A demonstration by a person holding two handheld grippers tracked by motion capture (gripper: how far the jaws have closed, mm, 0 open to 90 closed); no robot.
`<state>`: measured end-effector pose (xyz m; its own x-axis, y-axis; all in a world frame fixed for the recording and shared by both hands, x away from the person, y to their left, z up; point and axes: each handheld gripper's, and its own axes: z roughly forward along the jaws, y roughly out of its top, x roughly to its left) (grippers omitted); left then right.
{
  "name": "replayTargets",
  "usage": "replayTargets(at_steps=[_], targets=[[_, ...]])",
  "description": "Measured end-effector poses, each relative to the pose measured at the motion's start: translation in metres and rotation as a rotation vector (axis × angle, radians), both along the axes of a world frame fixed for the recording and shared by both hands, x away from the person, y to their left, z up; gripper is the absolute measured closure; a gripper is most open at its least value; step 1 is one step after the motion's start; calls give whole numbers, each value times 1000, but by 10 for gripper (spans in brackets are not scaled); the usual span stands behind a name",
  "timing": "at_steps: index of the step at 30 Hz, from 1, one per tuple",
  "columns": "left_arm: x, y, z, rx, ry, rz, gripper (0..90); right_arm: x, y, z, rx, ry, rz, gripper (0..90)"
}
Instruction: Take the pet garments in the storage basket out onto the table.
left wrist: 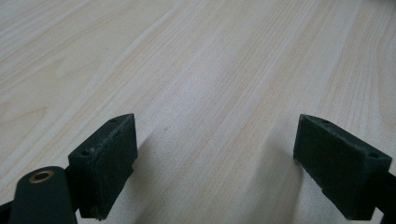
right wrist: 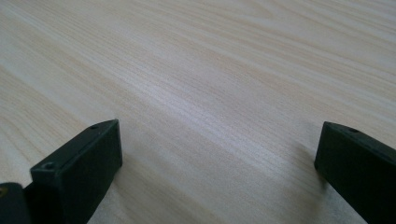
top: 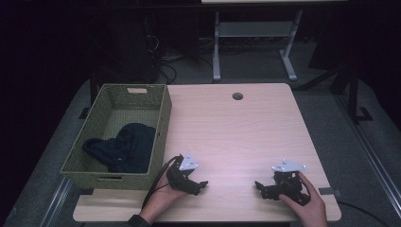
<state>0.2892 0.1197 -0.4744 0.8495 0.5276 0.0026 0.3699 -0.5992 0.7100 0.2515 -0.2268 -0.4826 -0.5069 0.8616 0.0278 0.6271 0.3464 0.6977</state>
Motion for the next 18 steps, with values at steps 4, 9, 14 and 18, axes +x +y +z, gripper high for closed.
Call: replayTargets(at_steps=[4,9,14,18], targets=[[1,2,4,-34,20,4,129,0,0,0,1,-1,2,4],[2,4,8,-47,11,10,128,0,0,0,1,0,4,4],[1,4,10,-63,6,13,129,1,0,0,0,-1,6,4],[1,4,14,-71,6,11,129,1,0,0,0,-1,6,5]])
